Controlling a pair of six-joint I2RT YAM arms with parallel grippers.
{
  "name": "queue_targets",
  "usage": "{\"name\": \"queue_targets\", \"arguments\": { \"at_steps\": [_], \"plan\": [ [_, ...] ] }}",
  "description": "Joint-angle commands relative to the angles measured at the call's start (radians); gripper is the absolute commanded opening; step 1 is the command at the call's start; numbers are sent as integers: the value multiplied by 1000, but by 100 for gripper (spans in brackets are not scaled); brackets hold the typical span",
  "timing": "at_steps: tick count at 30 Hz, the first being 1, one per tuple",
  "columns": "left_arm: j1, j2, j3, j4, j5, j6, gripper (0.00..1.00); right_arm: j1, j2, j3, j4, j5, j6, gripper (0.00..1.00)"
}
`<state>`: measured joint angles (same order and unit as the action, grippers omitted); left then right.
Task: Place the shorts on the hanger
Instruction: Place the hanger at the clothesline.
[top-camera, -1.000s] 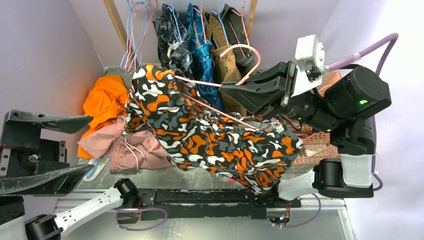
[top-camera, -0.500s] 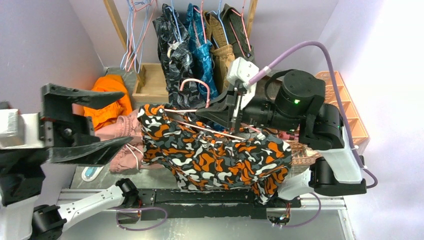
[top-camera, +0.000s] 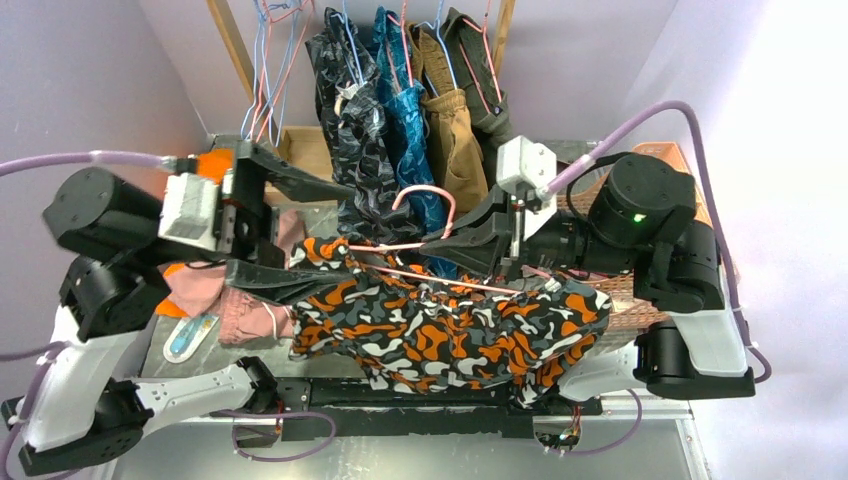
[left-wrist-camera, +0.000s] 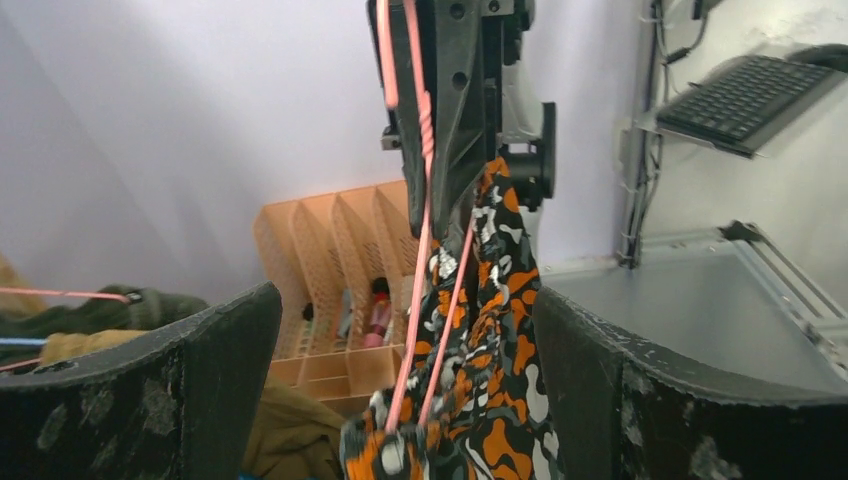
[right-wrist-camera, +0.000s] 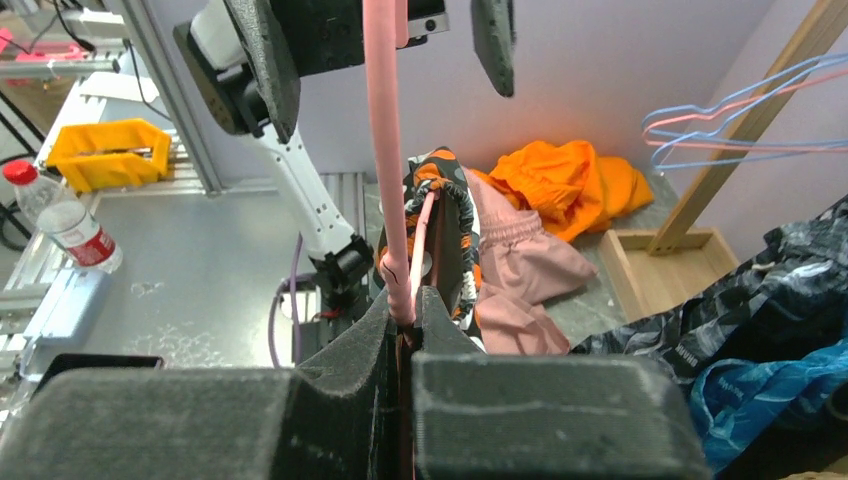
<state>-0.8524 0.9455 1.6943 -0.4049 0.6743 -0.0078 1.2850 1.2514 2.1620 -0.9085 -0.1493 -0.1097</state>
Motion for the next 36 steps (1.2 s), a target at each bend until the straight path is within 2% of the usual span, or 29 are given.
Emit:
{"name": "queue_targets", "arguments": {
  "at_steps": [1,7,17,23,30,32,34,35,36],
  "plan": [
    [3,86,69,-106,168,36,98,2,-22,-47,-9,-19,8,0],
    [3,181,119,-197,231,42,86,2,-52,-103,-3,-7,1,0],
    [1,256,115,-284,255,62,78,1,-75,-125,8,8,-21,0],
    [-5,284,124,-281,241,56,62,2,-73,-147,36,31,-21,0],
    [-22,299,127,-302,188,69,58,1,-69,-167,75,77,-8,0],
    [-29,305,130,-317,167,75,53,2,-74,-180,90,91,-7,0],
    [-32,301,124,-318,157,80,42,3,-79,-191,103,90,-5,0],
    [-33,297,121,-314,153,80,35,2,-80,-193,108,88,-4,0],
    [-33,292,117,-309,151,80,23,2,-81,-195,110,87,-4,0]
  ]
}}
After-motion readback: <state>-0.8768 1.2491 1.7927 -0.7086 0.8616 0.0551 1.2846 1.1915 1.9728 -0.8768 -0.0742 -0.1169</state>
